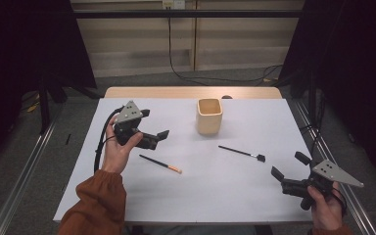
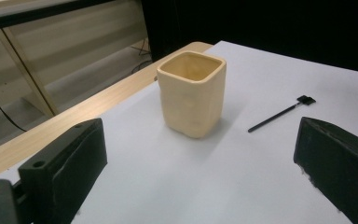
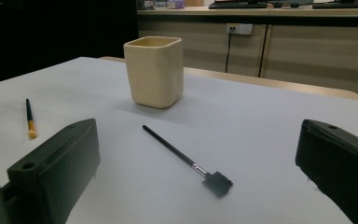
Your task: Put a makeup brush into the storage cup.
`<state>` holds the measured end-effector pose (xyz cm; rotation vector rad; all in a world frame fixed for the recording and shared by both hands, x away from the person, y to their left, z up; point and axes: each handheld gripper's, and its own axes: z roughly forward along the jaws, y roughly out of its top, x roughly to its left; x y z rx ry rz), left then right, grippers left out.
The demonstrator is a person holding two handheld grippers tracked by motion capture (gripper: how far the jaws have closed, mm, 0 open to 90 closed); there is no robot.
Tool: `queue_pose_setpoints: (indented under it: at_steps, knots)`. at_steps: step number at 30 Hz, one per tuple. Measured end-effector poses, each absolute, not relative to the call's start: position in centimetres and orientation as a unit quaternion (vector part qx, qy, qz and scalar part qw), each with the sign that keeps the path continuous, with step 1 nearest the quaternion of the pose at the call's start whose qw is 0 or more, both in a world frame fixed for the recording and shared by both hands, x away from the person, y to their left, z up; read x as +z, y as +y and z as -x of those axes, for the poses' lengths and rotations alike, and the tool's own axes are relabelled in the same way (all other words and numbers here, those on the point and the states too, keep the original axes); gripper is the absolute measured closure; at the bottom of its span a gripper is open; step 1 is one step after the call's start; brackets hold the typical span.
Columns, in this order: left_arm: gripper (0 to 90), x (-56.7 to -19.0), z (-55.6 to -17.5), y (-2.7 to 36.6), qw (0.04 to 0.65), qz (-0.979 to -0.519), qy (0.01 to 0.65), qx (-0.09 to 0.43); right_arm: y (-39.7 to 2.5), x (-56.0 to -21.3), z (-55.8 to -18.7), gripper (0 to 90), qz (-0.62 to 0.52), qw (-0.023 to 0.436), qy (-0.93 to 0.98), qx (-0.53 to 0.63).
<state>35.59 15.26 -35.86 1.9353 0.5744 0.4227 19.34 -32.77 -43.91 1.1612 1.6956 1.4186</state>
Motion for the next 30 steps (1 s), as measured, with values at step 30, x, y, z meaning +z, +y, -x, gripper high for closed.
queue_pose_setpoints:
  at_steps: [30]
  knots:
    - [5.7,-37.6,-36.4,13.7,0.314,-0.926,0.21,0.022,-32.8,-43.9,-19.3,0.0,-0.44,0.315,0.647,0.537]
